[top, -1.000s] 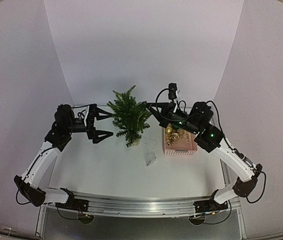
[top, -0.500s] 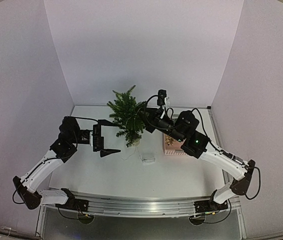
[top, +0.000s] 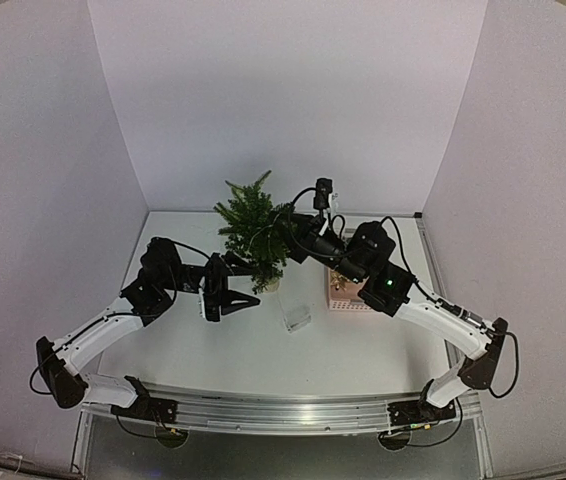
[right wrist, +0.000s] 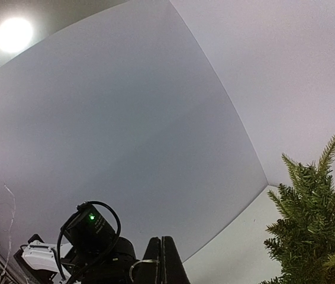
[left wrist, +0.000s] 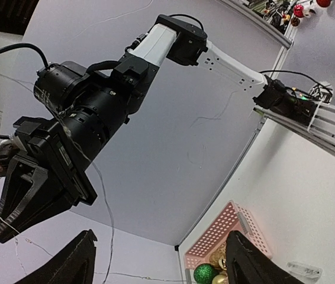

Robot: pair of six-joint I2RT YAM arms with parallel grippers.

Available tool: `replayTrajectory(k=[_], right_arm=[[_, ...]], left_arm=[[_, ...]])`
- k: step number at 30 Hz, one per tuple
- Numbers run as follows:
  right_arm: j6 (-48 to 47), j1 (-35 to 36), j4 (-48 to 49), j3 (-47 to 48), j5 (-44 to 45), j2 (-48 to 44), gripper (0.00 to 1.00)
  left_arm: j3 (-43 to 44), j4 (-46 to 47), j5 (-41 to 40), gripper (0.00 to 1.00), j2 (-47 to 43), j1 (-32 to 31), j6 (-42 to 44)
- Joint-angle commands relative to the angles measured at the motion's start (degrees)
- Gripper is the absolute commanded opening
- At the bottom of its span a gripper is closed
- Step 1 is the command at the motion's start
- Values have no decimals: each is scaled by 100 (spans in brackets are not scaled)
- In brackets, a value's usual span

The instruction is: Decorate the small christmas tree

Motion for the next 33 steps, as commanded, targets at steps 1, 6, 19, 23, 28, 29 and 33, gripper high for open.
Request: replayTrajectory(k=[1, 6, 19, 23, 28, 29, 33], right_arm=[[79, 38, 258, 28, 21, 35, 0], [65, 43, 258, 46, -103, 47, 0], [-83, 38, 257, -228, -56, -109, 0], [-175, 39, 235, -445, 138, -261, 0], [-432, 40, 89, -454, 221, -303, 0], [-525, 41, 11, -405, 237, -271, 0], [-1173, 33, -375, 42, 383, -64, 0]], left_arm=[[-5, 547, -75, 63, 31, -51, 483], [-70, 927, -347, 51, 82, -79, 386], [30, 1586, -1218, 0, 133, -133, -156], [400, 1557, -2118, 0, 4, -136, -1170], [1008, 430, -3124, 0, -267, -131, -2321], [1142, 194, -3394, 0, -294, -122, -2511], [1640, -390, -4065, 0, -263, 140, -3148]])
